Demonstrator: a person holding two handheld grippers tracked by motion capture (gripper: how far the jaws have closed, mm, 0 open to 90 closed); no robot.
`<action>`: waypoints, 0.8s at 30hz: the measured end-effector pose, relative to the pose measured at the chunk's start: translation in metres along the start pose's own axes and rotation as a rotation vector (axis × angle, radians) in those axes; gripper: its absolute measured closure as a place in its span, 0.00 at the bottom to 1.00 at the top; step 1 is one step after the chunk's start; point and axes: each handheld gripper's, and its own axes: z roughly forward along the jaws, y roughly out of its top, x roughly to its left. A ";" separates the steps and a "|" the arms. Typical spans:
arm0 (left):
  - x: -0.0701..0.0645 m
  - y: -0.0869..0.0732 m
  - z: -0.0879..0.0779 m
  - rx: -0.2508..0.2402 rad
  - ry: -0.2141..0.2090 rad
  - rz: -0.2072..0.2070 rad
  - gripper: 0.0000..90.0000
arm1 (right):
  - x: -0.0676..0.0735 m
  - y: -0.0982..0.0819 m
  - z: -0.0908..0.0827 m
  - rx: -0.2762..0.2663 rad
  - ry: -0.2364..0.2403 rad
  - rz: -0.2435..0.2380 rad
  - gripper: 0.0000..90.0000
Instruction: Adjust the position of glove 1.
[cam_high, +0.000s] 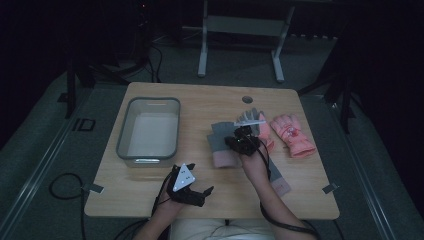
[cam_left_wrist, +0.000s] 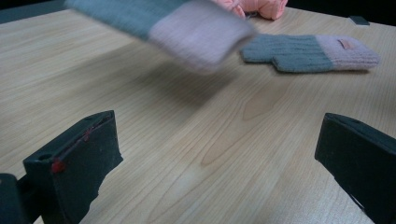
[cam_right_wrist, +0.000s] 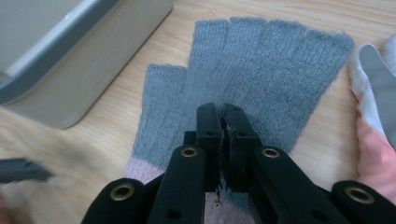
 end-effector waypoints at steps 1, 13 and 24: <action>0.000 0.000 0.000 -0.002 0.001 -0.003 0.00 | 0.001 -0.003 -0.004 -0.006 0.007 0.015 0.96; -0.001 0.000 0.000 0.000 0.002 0.004 0.00 | 0.003 -0.052 0.016 0.062 -0.027 0.125 0.96; -0.001 0.000 0.000 0.007 0.004 0.005 0.00 | -0.008 -0.066 0.037 0.131 0.003 0.174 0.87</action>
